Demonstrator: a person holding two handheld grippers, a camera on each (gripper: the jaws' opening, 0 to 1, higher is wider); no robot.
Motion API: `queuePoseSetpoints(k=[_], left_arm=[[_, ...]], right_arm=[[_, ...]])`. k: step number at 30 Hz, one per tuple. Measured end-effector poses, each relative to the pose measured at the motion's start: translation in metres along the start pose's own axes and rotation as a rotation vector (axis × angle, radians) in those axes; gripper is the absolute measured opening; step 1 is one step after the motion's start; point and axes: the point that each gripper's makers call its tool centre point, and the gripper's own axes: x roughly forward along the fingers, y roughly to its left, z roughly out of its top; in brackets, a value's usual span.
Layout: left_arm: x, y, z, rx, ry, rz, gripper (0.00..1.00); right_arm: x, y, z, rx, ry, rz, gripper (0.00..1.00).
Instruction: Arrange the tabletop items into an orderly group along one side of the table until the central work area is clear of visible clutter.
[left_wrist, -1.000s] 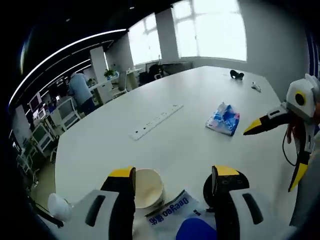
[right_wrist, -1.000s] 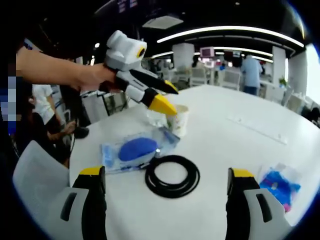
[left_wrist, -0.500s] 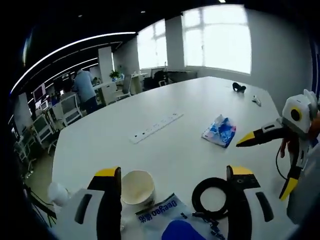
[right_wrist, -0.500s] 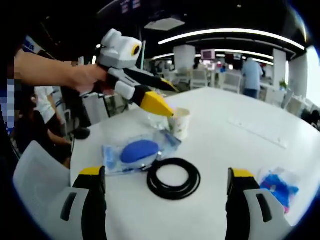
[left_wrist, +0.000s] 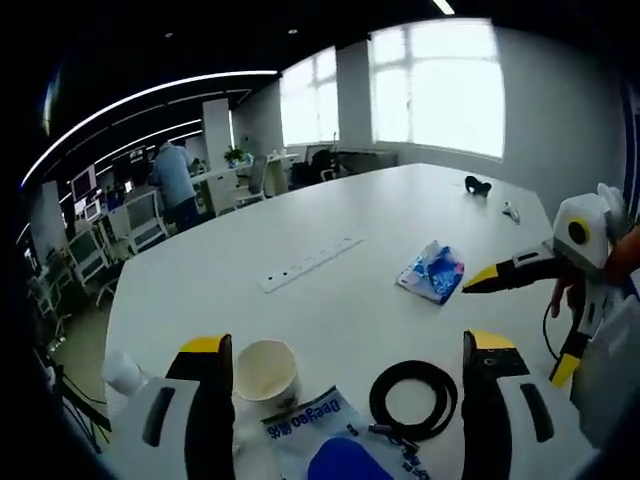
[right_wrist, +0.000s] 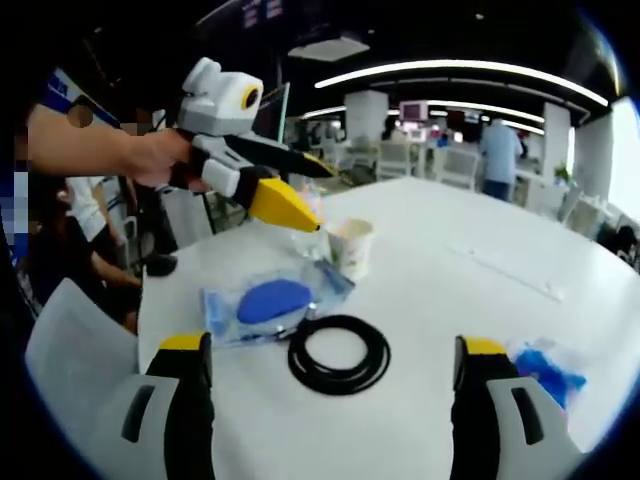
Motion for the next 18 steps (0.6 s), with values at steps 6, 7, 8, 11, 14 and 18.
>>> queuePoseSetpoints(k=[6, 7, 8, 11, 14, 18], left_arm=[[-0.004, -0.006, 0.0, 0.01, -0.004, -0.007, 0.94], [-0.005, -0.007, 0.0, 0.011, -0.004, -0.008, 0.94], [-0.006, -0.008, 0.0, 0.009, -0.004, -0.009, 0.94], [-0.009, -0.01, 0.0, 0.019, -0.007, -0.008, 0.93], [-0.012, -0.014, -0.002, 0.023, -0.006, -0.01, 0.93], [-0.016, -0.015, -0.007, 0.03, 0.005, -0.007, 0.92]], right_arm=[[-0.004, -0.003, 0.001, -0.013, 0.004, -0.018, 0.97], [-0.004, -0.003, 0.001, -0.013, 0.003, -0.019, 0.96], [-0.005, -0.003, 0.001, -0.013, 0.002, -0.02, 0.96], [-0.006, -0.004, 0.001, -0.014, 0.007, -0.028, 0.94], [-0.008, -0.007, 0.001, -0.019, 0.013, -0.036, 0.92], [-0.009, -0.009, 0.002, -0.012, 0.01, -0.045, 0.88]])
